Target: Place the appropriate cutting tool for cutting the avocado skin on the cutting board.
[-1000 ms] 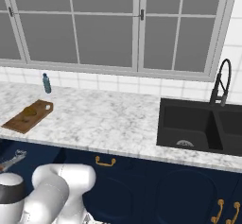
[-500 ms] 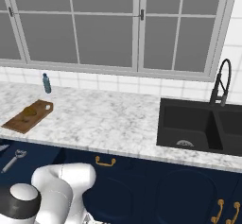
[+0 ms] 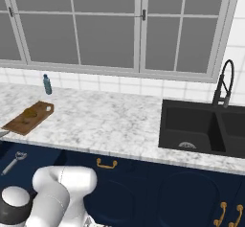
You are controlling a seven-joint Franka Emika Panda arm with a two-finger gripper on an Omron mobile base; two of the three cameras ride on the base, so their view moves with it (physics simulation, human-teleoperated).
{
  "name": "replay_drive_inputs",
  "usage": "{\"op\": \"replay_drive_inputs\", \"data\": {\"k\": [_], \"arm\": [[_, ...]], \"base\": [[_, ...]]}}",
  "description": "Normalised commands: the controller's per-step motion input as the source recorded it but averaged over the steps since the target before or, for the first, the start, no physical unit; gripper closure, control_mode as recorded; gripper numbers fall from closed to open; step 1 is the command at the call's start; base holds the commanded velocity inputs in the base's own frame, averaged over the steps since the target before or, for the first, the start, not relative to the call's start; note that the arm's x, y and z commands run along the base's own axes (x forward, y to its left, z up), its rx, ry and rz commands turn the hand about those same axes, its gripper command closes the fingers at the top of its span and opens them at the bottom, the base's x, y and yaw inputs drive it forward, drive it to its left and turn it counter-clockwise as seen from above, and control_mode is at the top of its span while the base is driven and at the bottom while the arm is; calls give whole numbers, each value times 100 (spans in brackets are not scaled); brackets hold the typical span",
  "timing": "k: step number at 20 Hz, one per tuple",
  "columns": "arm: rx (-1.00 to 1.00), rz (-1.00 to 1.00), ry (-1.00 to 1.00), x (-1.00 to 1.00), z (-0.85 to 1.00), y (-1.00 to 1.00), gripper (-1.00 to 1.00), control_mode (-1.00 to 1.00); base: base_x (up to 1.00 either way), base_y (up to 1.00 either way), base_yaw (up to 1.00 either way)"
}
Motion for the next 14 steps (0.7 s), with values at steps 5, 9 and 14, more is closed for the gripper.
{"op": "replay_drive_inputs", "data": {"k": [5, 9, 14], "arm": [[0, -11, 0, 91, 3, 16, 100, -100], [0, -5, 0, 86, -1, 1, 100, -100], [-1, -5, 0, 80, -9, 7, 100, -100]], "base": [[0, 0, 0], [0, 0, 0], [0, 0, 0]]}}
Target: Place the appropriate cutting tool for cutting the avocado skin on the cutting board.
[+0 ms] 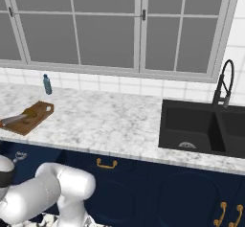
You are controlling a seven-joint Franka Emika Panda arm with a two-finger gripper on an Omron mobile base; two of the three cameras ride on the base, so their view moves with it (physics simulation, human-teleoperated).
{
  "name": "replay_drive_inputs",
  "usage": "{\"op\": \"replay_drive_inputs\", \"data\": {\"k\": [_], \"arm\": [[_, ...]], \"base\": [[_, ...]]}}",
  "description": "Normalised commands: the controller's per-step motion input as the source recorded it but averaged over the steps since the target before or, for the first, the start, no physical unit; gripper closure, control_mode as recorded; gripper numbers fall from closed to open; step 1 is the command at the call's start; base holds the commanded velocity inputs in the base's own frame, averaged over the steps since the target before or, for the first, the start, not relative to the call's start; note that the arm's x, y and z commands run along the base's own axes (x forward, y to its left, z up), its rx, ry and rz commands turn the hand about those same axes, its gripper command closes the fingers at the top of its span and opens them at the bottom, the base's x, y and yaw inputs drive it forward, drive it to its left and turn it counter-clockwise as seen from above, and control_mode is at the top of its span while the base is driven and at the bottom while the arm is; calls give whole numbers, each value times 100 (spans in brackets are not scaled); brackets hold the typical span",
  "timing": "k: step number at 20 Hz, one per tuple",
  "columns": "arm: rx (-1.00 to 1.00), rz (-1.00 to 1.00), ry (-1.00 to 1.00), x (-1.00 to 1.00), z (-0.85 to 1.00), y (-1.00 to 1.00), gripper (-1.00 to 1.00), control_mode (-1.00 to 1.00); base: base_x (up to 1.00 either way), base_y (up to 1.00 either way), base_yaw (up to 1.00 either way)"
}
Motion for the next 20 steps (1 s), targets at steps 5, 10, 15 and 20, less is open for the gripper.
{"op": "replay_drive_inputs", "data": {"k": [5, 10, 15, 20], "arm": [[-5, -1, 0, 70, -24, 19, 100, -100], [-5, 0, 0, 64, -26, 21, 100, -100], [-3, 0, 0, 61, -25, 20, 100, -100], [-3, 0, 0, 55, -34, 13, 100, -100]], "base": [[0, 0, 0], [0, 0, 0], [0, 0, 0], [0, 0, 0]]}}
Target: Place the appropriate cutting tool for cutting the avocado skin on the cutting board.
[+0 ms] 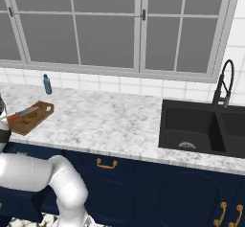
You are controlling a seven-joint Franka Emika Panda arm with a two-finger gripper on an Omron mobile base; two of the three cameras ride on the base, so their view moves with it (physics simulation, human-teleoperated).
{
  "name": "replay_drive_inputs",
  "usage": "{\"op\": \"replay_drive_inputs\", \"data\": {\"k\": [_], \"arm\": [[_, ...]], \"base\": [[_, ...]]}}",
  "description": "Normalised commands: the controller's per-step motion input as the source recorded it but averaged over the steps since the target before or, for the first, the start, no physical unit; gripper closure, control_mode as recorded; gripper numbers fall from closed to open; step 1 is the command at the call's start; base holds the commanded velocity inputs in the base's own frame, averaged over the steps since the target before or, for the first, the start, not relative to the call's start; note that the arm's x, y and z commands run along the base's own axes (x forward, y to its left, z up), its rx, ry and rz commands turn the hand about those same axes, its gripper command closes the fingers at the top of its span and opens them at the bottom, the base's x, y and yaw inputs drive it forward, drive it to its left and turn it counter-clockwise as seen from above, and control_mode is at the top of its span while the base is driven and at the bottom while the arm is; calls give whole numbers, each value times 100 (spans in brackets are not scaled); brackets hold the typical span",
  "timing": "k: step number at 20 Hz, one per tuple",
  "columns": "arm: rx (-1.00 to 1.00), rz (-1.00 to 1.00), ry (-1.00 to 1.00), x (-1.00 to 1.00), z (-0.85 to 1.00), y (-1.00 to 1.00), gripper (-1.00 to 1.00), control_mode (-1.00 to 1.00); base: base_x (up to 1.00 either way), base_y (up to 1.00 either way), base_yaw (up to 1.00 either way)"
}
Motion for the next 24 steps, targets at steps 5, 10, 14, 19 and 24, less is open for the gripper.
{"op": "replay_drive_inputs", "data": {"k": [5, 10, 14, 19, 24], "arm": [[-3, 0, 0, 42, -44, 8, 100, -100], [0, 0, 0, 2, -37, 1, 100, -100], [0, 0, 0, 0, -37, 0, -100, -100], [4, 0, -1, -19, 2, 0, -100, -100], [3, 0, -11, -27, 49, -21, -100, -100]], "base": [[0, 0, 0], [0, 0, 0], [0, 0, 0], [0, 0, 0], [0, 0, 0]]}}
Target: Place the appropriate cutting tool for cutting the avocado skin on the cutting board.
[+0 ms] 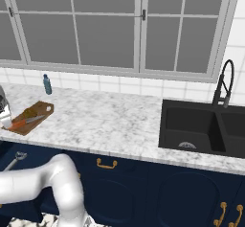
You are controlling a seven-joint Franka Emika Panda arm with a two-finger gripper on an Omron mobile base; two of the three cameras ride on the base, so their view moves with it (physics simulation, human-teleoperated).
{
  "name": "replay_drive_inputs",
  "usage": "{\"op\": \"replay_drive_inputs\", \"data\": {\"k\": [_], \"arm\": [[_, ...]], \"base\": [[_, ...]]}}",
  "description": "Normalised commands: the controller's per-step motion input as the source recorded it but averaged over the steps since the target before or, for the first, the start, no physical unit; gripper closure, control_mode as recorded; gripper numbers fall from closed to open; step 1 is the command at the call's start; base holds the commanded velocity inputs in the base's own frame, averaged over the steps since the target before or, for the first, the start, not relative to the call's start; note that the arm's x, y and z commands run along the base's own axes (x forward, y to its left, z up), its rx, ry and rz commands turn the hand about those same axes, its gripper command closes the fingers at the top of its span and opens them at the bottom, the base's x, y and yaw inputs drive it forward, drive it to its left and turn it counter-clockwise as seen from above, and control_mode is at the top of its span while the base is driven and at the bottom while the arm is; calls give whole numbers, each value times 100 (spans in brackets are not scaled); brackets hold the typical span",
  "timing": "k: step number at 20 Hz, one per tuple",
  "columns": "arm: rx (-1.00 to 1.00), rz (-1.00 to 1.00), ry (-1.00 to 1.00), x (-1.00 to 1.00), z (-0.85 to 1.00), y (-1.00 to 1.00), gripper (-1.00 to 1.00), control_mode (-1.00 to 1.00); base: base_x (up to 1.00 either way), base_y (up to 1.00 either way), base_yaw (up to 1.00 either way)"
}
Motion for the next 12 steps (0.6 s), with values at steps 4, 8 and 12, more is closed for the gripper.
{"op": "replay_drive_inputs", "data": {"k": [4, 8, 12], "arm": [[4, 0, -8, -43, 44, -39, -100, -100], [4, -1, -5, -26, 46, -49, -100, -100], [4, -3, 0, 0, 45, -59, -100, -100]], "base": [[0, 0, 0], [0, 0, 0], [0, 0, 0]]}}
